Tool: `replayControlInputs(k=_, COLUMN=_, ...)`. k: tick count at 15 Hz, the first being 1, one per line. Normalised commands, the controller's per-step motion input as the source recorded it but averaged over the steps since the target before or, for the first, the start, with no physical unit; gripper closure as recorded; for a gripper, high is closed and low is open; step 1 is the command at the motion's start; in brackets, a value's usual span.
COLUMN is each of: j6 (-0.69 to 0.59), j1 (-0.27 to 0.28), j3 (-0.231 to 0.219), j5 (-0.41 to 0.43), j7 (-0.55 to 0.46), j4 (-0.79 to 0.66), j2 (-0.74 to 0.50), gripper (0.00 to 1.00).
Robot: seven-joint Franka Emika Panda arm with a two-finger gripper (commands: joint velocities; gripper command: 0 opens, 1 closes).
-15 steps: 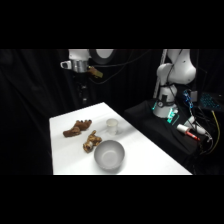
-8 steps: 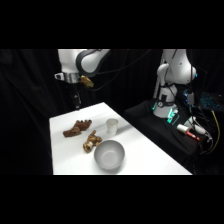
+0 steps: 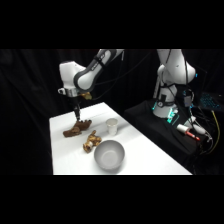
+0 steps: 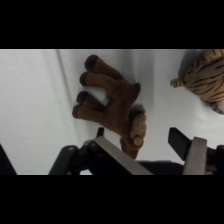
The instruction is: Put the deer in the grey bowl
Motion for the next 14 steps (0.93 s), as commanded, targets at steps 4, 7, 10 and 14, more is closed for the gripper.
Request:
replayControlInputs(k=4, j6=0.13, j1=-0.165, j3=0.145, j5=0.182, j7=-0.19, j4=0.19, j2=0.26, gripper=0.0)
replayControlInputs(k=7, j6=0.14, j1=-0.15, j3=0.145, j5=0.183, j7=-0.21, j4=0.14, j2=0.23, gripper=0.0)
replayControlInputs(k=10, j6=0.16, j1=-0.125, j3=0.098, j5=0.13, j7=-0.22, j4=0.16, j2=0.21, gripper=0.0)
replayControlInputs(k=14, j6=0.13, j1=-0.09, j3=0.056, j5=0.067, j7=-0.19, j4=0.17, j2=0.15, gripper=0.26)
